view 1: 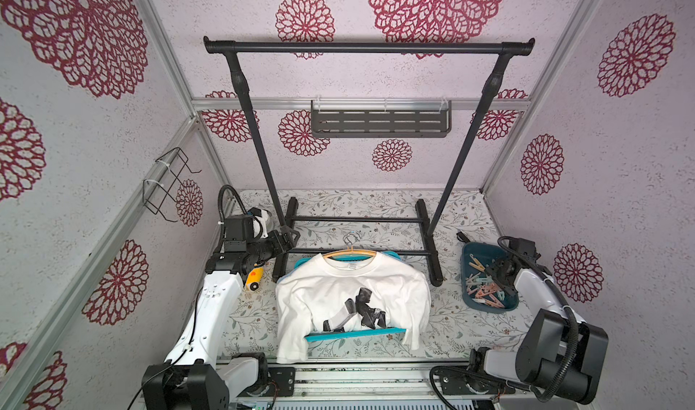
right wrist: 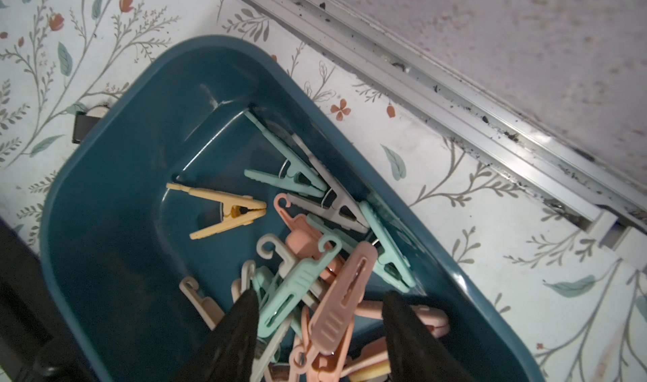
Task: Use clothespins to secure the t-shirt on both sides of the hanger
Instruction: Pick up the clothespin from the storage box.
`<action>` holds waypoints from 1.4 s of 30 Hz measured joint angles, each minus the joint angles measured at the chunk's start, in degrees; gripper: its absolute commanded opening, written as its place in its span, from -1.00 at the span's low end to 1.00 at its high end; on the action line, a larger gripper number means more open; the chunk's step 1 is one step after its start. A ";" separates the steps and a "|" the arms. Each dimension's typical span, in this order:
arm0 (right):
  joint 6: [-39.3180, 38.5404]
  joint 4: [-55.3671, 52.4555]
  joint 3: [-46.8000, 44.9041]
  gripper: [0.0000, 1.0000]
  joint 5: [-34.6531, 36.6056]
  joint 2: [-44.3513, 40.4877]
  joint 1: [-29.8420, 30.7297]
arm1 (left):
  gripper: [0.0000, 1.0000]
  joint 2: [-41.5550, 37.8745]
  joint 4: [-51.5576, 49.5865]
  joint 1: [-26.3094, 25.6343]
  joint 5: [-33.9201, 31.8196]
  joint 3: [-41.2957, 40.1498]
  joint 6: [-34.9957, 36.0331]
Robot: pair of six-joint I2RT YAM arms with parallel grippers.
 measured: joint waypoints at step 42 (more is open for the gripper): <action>0.04 1.16 -2.43 -0.64 7.72 3.87 2.25 | 0.77 4.04 -1.95 1.79 -1.44 0.02 0.02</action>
